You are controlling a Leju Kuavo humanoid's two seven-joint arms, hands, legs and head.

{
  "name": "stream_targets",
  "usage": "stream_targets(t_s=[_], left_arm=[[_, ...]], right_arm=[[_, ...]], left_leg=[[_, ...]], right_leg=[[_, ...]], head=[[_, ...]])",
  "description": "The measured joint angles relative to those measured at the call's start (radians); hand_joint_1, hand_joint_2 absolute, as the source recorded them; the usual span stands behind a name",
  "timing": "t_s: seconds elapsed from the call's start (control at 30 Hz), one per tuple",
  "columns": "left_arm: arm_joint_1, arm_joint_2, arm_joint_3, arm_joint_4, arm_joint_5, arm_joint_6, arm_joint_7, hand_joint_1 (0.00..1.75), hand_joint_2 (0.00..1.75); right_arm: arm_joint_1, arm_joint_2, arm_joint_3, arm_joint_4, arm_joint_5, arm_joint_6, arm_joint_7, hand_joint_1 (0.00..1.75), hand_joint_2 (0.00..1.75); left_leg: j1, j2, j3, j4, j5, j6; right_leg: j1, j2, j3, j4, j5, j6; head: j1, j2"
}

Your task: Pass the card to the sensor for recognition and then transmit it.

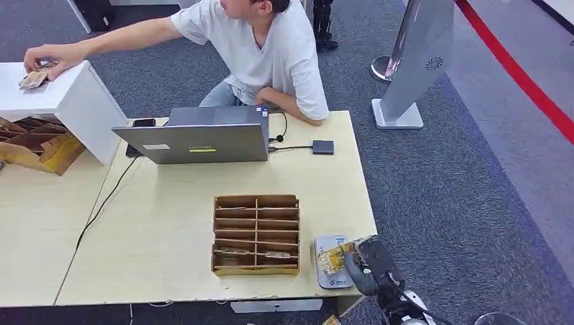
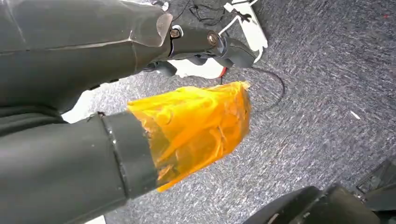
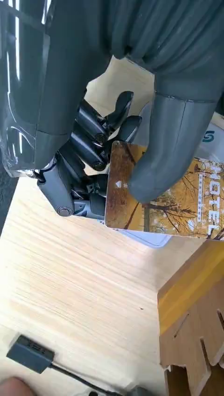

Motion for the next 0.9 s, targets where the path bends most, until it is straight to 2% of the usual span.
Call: stream_targets(t_s=[0.9], left_arm=[[0.000, 0.000, 0.000, 0.000, 0.000, 0.000, 0.003, 0.00, 0.00]], right_arm=[[-0.007, 0.000, 0.021, 0.017, 0.060, -0.016, 0.037, 1.75, 1.75]], left_leg=[[0.000, 0.000, 0.000, 0.000, 0.000, 0.000]], right_leg=[[0.000, 0.000, 0.000, 0.000, 0.000, 0.000]], head=[[0.000, 0.000]])
